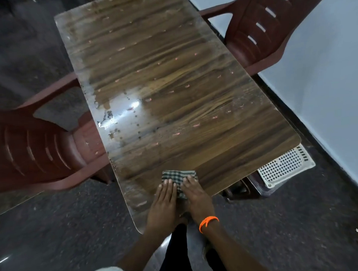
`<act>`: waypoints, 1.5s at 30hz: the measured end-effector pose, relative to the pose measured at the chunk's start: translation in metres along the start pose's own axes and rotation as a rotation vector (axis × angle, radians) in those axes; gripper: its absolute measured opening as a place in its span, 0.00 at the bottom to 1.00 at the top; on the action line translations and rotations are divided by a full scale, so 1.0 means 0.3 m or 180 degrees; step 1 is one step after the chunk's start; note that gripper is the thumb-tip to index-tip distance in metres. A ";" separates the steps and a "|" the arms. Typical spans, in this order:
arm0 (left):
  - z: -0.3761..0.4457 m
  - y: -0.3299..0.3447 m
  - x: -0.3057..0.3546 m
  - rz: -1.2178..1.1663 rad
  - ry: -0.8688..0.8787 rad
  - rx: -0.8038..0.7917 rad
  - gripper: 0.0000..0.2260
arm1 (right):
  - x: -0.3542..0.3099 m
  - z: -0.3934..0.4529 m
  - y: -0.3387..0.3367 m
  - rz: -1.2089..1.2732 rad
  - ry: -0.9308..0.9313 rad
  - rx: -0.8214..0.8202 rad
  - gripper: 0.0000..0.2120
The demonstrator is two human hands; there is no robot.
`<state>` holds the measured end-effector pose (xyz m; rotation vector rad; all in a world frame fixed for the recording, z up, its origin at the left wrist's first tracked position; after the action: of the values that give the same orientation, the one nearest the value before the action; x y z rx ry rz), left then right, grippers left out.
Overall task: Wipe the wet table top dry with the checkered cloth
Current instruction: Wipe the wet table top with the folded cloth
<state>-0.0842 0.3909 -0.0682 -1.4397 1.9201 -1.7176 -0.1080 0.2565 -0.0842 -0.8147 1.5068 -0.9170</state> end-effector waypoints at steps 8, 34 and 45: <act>-0.043 0.077 0.098 -0.0206 0.0118 -0.0038 0.33 | 0.103 -0.103 -0.059 -0.0276 -0.0601 -0.0152 0.19; -0.155 0.095 0.046 -0.0505 -0.0519 0.0497 0.32 | -0.020 -0.031 -0.059 -0.0515 -0.1099 -0.0400 0.18; -0.343 0.057 -0.278 -0.0732 -0.0850 0.0987 0.29 | -0.381 0.032 0.140 -0.0492 -0.1430 -0.0727 0.21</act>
<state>-0.1211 0.5177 -0.0871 -1.7122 1.3318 -1.7161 -0.0846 0.3754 -0.0704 -1.2276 1.1747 -0.6219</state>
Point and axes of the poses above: each hand's wrist, its own z-axis towards the middle knuckle, its own y-axis out of the palm, x = y × z, the point moved 4 cm from there along z, towards the middle knuckle, and after that the axes turned 10 degrees about -z, right-handed, at the moved point
